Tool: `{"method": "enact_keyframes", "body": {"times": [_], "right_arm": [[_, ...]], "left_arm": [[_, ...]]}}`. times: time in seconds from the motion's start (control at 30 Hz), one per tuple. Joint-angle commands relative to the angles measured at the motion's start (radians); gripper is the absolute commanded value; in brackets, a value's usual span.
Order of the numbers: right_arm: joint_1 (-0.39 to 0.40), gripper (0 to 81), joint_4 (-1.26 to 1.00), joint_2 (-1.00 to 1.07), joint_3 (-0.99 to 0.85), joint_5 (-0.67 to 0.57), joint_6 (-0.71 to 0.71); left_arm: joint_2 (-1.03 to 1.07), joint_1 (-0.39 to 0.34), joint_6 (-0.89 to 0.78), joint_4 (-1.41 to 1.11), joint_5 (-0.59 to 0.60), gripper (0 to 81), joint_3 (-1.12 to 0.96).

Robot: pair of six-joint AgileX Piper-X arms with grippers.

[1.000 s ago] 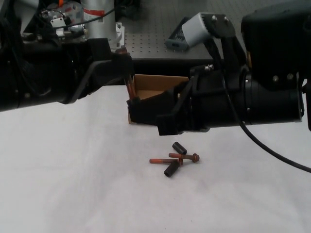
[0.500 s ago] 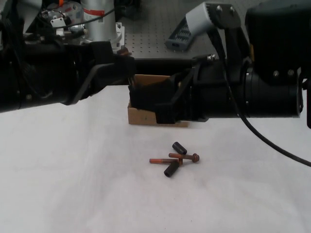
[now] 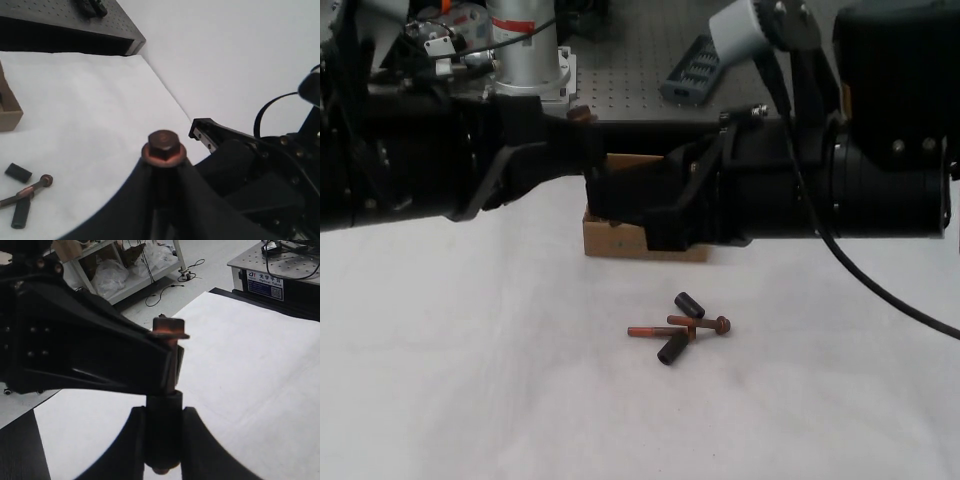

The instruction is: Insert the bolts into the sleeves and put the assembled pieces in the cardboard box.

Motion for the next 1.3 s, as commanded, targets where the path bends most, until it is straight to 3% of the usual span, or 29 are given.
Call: {"method": "enact_keyframes", "body": {"times": [0.0, 0.13, 0.23, 0.53, 0.8, 1.07, 1.27], "right_arm": [[-0.023, 2.8, -0.024, -0.014, -0.013, 0.019, -0.004], [-0.03, 2.8, -0.022, -0.024, -0.013, 0.008, -0.004], [-0.03, 2.8, -0.017, -0.023, -0.013, 0.004, -0.004], [-0.048, 2.8, -0.017, -0.023, -0.013, 0.014, -0.017], [-0.179, 2.8, -0.017, 0.093, -0.071, 0.007, -0.034], [-0.276, 2.8, 0.1, 0.449, -0.39, 0.004, 0.006], [-0.302, 2.8, 0.22, 0.746, -0.724, 0.004, 0.006]], "left_arm": [[-0.011, 0.004, 0.071, 0.018, 0.085, 22.9, 0.0], [-0.011, 0.031, 0.076, 0.018, 0.126, 41.0, 0.0], [-0.011, 0.042, 0.076, 0.018, 0.165, 46.9, 0.0], [-0.017, 0.065, 0.09, 0.018, 0.164, 46.5, 0.0], [-0.124, 0.231, 0.108, 0.196, 0.148, 46.5, 0.0], [-0.29, 0.388, 0.222, 0.467, 0.07, 46.5, 0.0], [-0.385, 0.443, 0.226, 0.571, 0.061, 46.5, 0.0]]}}
